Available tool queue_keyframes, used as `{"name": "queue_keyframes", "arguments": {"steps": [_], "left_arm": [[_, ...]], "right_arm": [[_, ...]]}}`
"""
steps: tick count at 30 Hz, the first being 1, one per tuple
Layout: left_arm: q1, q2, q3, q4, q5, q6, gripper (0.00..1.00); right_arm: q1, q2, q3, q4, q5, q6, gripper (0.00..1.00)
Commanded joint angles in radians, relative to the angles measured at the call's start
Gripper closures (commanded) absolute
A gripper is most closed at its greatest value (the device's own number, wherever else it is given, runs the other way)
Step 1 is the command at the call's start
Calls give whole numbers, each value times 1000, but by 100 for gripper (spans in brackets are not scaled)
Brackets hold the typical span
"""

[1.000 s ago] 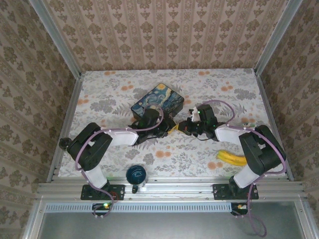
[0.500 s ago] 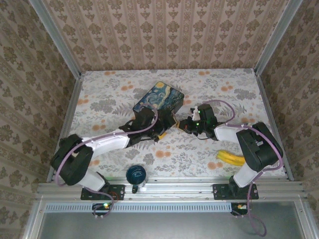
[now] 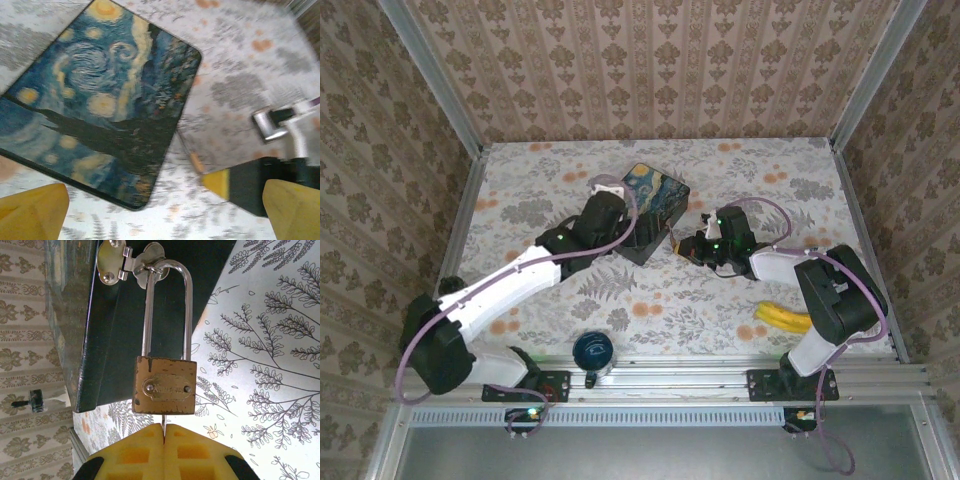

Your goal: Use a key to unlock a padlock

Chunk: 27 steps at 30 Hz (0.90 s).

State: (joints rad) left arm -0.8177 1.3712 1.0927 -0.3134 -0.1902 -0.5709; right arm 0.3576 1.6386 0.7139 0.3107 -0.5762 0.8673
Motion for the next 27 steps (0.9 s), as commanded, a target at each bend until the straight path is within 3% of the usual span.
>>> {"name": "queue_keyframes", "arguments": {"steps": [1,10,13,17,27], "left_arm": [[-3,106,72,-132,-106,191,0],[-18,346,210,-301,-267,254,0],[-20,355,195,-331,-299,256,0],[-16,337,147,-309,-307,252,0],[4,346,97,-296,-344,247,0]], "right_arm": [[-9,-5,30,-14,22,-11,100],[-24,-13,43,-105,64,-64,100],[-35,-12,54,-154,87,-104,100],[-37,2,76,-196,89,-154,84],[-32,14,79,-270,156,-229,78]]}}
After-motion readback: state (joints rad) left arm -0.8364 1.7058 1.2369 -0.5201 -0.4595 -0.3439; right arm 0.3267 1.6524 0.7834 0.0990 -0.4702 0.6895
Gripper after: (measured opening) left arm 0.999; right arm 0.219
